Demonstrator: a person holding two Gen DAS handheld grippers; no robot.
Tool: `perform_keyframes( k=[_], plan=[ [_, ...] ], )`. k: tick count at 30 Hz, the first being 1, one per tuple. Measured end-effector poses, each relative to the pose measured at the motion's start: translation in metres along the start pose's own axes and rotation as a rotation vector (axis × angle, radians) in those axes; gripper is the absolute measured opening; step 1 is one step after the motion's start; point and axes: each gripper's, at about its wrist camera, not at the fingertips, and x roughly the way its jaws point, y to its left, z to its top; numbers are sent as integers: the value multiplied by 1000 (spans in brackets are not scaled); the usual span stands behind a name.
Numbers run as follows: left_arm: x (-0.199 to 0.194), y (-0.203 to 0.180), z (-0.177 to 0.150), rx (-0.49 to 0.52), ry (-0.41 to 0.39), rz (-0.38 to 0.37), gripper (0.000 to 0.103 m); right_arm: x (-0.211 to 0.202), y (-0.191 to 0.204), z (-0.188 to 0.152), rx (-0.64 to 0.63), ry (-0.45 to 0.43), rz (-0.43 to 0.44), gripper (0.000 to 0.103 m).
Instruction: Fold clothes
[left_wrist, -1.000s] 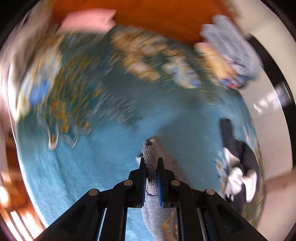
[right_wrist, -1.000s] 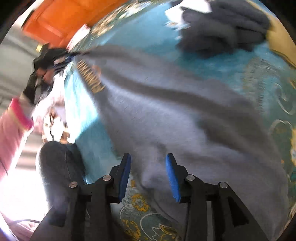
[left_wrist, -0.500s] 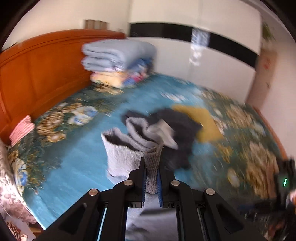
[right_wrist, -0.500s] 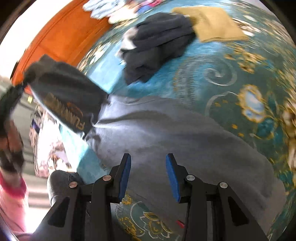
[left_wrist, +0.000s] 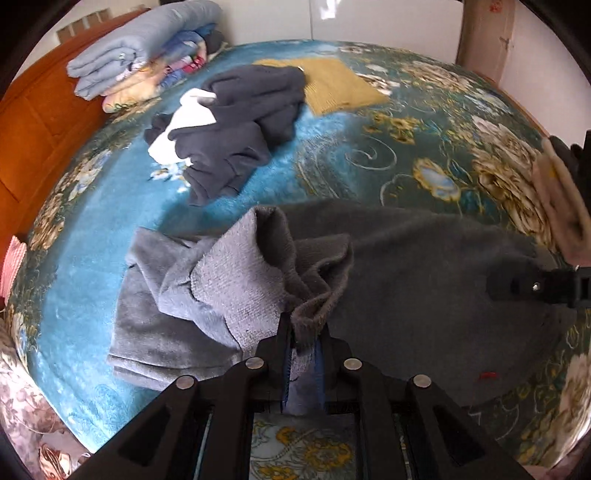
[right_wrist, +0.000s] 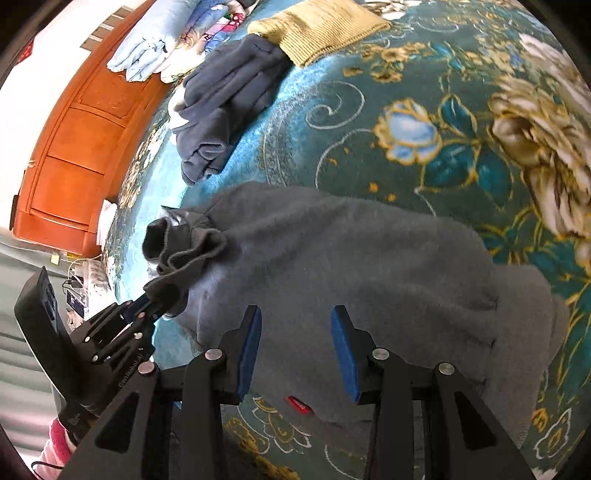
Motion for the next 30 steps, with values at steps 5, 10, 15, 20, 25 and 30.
perform_keyframes(
  k=[5, 10, 15, 20, 25, 30],
  plan=[
    [5, 10, -6, -96, 69, -137, 41, 11, -9, -4, 31, 24, 13, 40],
    [-16, 41, -16, -268, -3, -337, 53, 16, -5, -3, 17, 23, 44, 41],
    [-16, 117, -31, -560, -21, -208, 59, 27, 21, -1, -56, 31, 120, 54],
    [-2, 162, -53, -751, 5, -123, 59, 45, 77, 15, -210, 9, 187, 56],
    [7, 170, -73, -807, 41, -140, 59, 77, 103, 39, -250, 4, 179, 58],
    [9, 184, -89, -892, 42, -166, 59, 103, 90, 53, -126, 39, 194, 58]
  ],
)
